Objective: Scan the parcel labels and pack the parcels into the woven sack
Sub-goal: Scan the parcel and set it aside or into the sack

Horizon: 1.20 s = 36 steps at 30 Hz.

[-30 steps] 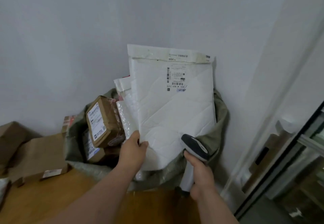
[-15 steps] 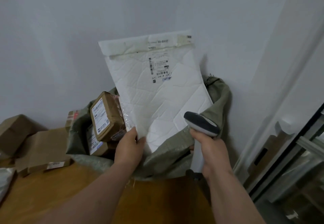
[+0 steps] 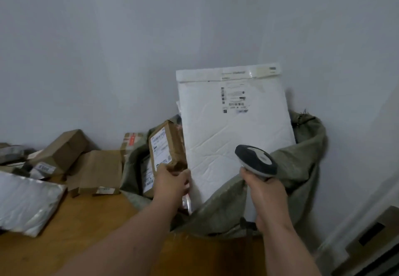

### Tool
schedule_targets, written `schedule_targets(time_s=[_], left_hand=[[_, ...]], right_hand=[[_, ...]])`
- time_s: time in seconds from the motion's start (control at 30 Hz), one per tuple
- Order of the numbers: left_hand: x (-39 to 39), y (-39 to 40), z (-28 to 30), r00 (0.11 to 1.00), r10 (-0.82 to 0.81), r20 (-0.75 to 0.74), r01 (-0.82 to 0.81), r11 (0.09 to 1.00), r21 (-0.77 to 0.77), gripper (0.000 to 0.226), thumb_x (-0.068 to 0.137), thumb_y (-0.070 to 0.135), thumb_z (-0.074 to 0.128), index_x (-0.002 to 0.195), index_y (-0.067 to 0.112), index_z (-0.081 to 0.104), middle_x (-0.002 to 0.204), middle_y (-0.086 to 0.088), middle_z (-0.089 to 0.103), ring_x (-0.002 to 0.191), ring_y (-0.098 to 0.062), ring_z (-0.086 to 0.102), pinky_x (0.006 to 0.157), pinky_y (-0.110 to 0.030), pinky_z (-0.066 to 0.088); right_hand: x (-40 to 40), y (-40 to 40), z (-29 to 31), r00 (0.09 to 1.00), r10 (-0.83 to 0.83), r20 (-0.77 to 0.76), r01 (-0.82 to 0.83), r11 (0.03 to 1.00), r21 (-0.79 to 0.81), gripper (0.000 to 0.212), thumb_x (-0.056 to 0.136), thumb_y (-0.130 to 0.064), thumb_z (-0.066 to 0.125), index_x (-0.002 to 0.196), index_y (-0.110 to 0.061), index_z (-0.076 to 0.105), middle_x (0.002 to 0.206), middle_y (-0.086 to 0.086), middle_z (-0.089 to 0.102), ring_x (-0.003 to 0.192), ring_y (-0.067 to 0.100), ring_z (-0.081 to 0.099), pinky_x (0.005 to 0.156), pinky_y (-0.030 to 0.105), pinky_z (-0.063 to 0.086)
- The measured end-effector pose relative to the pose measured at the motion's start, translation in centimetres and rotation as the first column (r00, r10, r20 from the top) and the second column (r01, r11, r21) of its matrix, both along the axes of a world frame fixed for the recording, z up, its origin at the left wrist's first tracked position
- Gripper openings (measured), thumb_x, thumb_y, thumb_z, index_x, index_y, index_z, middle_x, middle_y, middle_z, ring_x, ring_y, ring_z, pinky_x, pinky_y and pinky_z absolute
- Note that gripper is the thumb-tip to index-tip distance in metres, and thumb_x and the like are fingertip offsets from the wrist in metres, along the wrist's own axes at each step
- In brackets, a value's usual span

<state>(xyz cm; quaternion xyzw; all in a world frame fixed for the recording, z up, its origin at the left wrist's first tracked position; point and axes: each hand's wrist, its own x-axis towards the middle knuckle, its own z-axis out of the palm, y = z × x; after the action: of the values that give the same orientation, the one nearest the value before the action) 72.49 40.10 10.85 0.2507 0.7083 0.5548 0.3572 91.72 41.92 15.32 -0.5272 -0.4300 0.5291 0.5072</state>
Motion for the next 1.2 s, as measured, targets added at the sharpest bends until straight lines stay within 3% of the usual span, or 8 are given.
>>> schedule_targets(time_s=[0.1, 0.2, 0.27, 0.47, 0.6, 0.7, 0.9, 1.2], left_hand=[[0.0, -0.1, 0.9, 0.990, -0.122, 0.070, 0.111, 0.984, 0.137, 0.025, 0.100, 0.019, 0.056, 0.109, 0.041, 0.061, 0.111, 0.008, 0.062, 0.099, -0.017, 0.064, 0.062, -0.023, 0.056], [0.1, -0.9, 1.6, 0.936, -0.353, -0.008, 0.353, 0.935, 0.031, 0.042, 0.103, 0.019, 0.047, 0.140, 0.041, 0.051, 0.123, 0.014, 0.050, 0.107, -0.007, 0.053, 0.078, -0.021, 0.051], [-0.3, -1.6, 1.3, 0.914, -0.393, -0.101, 0.393, 0.919, -0.022, 0.048, 0.104, 0.020, 0.046, 0.145, 0.045, 0.041, 0.117, 0.018, 0.043, 0.098, 0.002, 0.048, 0.072, -0.014, 0.046], [-4.9, -5.3, -0.6, 0.975, -0.218, -0.049, 0.220, 0.975, 0.042, 0.035, 0.102, 0.021, 0.051, 0.131, 0.040, 0.055, 0.121, 0.010, 0.055, 0.095, -0.002, 0.056, 0.065, -0.015, 0.042], [-9.7, -8.6, -2.2, 0.995, -0.104, -0.001, 0.104, 0.993, 0.062, 0.040, 0.101, 0.024, 0.054, 0.140, 0.033, 0.051, 0.119, 0.010, 0.061, 0.106, -0.007, 0.057, 0.076, -0.022, 0.047], [-14.2, -11.6, -3.5, 0.999, -0.038, 0.018, 0.038, 0.999, 0.012, 0.039, 0.101, 0.026, 0.054, 0.140, 0.029, 0.051, 0.129, 0.003, 0.059, 0.117, -0.018, 0.056, 0.094, -0.035, 0.048], [-25.1, -19.3, -5.8, 0.990, 0.142, -0.013, -0.142, 0.987, -0.078, 0.039, 0.102, 0.025, 0.052, 0.141, 0.025, 0.051, 0.129, -0.003, 0.058, 0.112, -0.021, 0.058, 0.094, -0.037, 0.050], [-36.9, -27.7, -9.8, 0.913, 0.391, 0.116, -0.352, 0.898, -0.264, 0.039, 0.102, 0.023, 0.053, 0.141, 0.018, 0.050, 0.115, -0.003, 0.058, 0.101, -0.018, 0.058, 0.089, -0.038, 0.051]], right_hand=[[-1.1, -0.2, 0.4, 0.996, 0.020, 0.082, -0.023, 0.999, 0.036, 0.017, 0.082, -0.028, 0.080, 0.083, -0.022, 0.064, 0.078, -0.001, 0.068, 0.078, 0.016, 0.064, 0.073, 0.033, 0.050], [-2.5, -0.9, 0.9, 0.990, 0.069, 0.120, -0.080, 0.993, 0.088, 0.017, 0.082, -0.028, 0.080, 0.088, -0.021, 0.065, 0.076, 0.001, 0.071, 0.076, 0.016, 0.069, 0.062, 0.028, 0.049], [-3.4, -1.5, 1.2, 0.987, 0.115, 0.115, -0.125, 0.988, 0.090, 0.019, 0.082, -0.030, 0.080, 0.090, -0.022, 0.065, 0.080, 0.000, 0.072, 0.077, 0.015, 0.070, 0.063, 0.027, 0.049], [-6.7, -3.8, 0.5, 0.952, 0.275, 0.136, -0.275, 0.961, -0.016, 0.023, 0.082, -0.036, 0.080, 0.098, -0.026, 0.066, 0.085, 0.001, 0.074, 0.085, 0.019, 0.070, 0.082, 0.042, 0.057], [-10.9, -6.1, -0.3, 0.889, 0.420, 0.184, -0.415, 0.907, -0.068, 0.024, 0.082, -0.032, 0.080, 0.102, -0.022, 0.072, 0.082, -0.001, 0.075, 0.082, 0.020, 0.070, 0.064, 0.031, 0.053], [-15.5, -8.2, -0.8, 0.853, 0.481, 0.201, -0.472, 0.876, -0.094, 0.021, 0.081, -0.029, 0.081, 0.099, -0.021, 0.072, 0.081, 0.000, 0.075, 0.082, 0.019, 0.069, 0.069, 0.032, 0.056], [-27.7, -12.9, -3.1, 0.803, 0.568, 0.183, -0.549, 0.823, -0.145, 0.024, 0.080, -0.028, 0.083, 0.099, -0.020, 0.069, 0.089, 0.006, 0.072, 0.083, 0.021, 0.068, 0.063, 0.029, 0.053], [-40.5, -18.7, -8.6, 0.709, 0.683, 0.176, -0.615, 0.721, -0.318, 0.032, 0.076, -0.038, 0.083, 0.099, -0.022, 0.068, 0.089, 0.006, 0.073, 0.087, 0.024, 0.069, 0.092, 0.049, 0.056]])
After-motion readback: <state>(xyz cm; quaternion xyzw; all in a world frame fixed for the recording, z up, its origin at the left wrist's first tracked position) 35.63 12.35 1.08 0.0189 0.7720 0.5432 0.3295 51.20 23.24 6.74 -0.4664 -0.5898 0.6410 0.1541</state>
